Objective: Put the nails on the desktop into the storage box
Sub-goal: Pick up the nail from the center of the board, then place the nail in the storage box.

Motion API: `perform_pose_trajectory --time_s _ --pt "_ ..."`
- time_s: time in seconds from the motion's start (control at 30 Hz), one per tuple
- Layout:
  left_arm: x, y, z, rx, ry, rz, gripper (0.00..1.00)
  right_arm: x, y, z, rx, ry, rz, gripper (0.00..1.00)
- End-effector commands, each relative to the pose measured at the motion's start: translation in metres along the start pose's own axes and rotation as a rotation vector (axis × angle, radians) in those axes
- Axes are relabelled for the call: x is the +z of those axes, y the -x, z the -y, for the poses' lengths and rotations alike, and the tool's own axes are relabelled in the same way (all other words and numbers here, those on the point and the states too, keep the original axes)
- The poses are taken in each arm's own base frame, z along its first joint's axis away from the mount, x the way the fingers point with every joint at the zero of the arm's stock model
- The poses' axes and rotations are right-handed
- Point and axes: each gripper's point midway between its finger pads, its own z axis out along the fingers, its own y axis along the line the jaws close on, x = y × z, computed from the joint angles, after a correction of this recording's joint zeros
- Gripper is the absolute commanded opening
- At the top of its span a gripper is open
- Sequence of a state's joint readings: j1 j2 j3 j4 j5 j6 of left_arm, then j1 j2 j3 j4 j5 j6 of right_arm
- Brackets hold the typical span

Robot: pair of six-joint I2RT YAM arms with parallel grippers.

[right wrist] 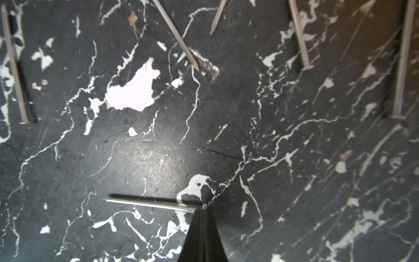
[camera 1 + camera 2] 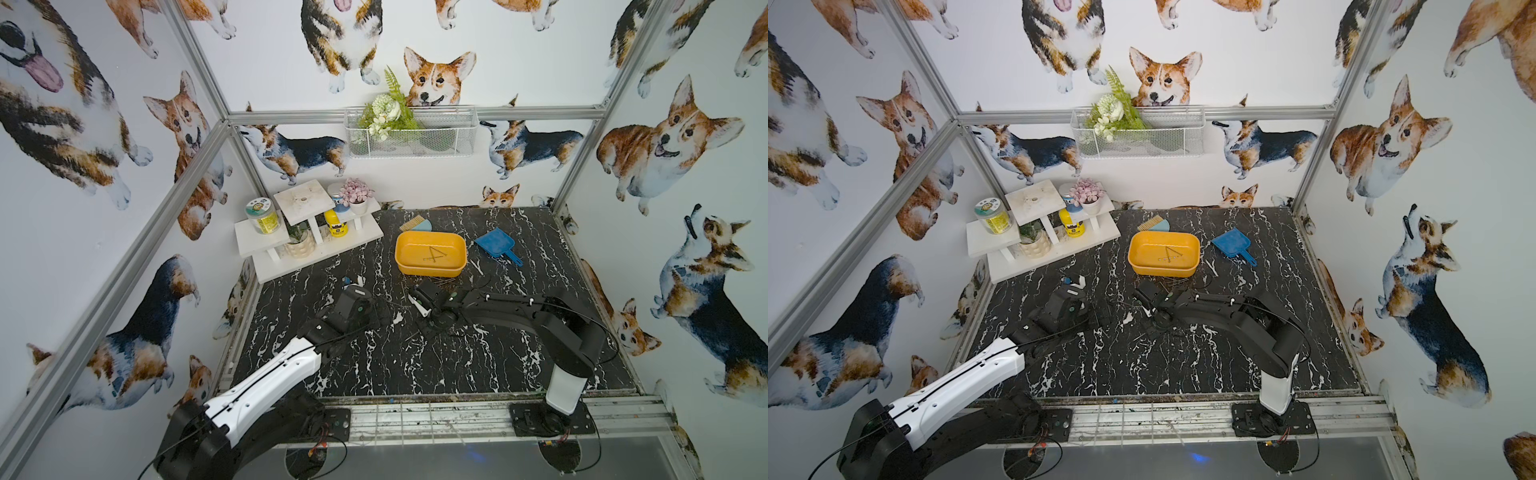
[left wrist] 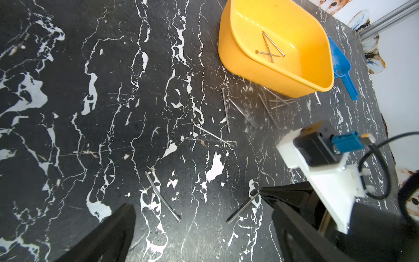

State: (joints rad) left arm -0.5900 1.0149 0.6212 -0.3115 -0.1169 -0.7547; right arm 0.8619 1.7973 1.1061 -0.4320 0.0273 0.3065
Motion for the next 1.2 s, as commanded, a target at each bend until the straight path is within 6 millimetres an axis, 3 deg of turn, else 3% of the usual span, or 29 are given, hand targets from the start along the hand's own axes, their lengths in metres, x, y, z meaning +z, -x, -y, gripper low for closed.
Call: perform_pose_trajectory --time_s 0.0,0.2,0.37,0.6,0.77,0.97,1.17 --pt "-0.001 0.005 0.005 0.011 -0.016 0.012 1.00 -0.007 0.000 0.001 0.011 -0.005 0.001 0.00" --pt "-0.002 0.006 0.004 0.013 -0.012 0.014 1.00 -0.021 0.015 0.002 0.021 -0.004 0.040 0.00" --pt "-0.004 0.006 0.003 0.013 -0.010 0.020 1.00 -0.043 0.037 0.015 0.053 0.003 0.094 0.00" --pt "-0.002 0.007 0.005 0.015 -0.015 0.020 1.00 -0.083 0.089 0.066 0.142 -0.016 0.212 0.00" --pt "0.000 0.008 0.006 0.016 -0.015 0.014 1.00 -0.100 0.135 0.110 0.222 -0.039 0.290 0.00" --pt "0.001 0.009 0.005 0.016 -0.005 0.010 1.00 -0.091 0.179 0.146 0.279 -0.063 0.300 0.00" --pt "0.000 0.008 0.001 0.007 0.007 0.003 1.00 -0.066 0.206 0.165 0.303 -0.089 0.276 0.00"
